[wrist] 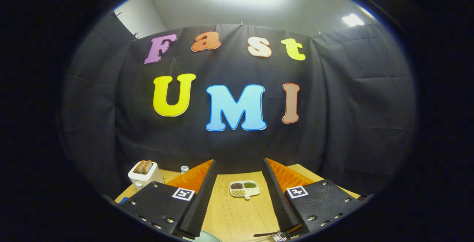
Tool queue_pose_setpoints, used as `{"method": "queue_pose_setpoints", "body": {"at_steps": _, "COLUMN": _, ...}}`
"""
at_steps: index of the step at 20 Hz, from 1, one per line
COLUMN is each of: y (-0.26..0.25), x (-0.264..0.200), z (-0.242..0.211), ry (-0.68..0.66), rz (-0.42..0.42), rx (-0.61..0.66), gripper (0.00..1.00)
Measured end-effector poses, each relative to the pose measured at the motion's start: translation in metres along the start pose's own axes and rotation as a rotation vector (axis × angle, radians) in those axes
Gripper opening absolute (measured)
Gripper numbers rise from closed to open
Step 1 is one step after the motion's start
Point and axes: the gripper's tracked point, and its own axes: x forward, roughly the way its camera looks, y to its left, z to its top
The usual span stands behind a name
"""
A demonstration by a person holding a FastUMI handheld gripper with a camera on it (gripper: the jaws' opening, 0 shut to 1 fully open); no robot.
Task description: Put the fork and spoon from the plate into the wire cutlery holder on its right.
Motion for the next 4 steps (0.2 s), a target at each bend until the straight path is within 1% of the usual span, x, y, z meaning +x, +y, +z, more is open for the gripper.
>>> {"method": "queue_pose_setpoints", "body": {"at_steps": 4, "y": 0.017, "x": -0.003, "z": 0.005, "ry": -0.011, "rz": 0.046, "rx": 0.005, "gripper": 0.75}}
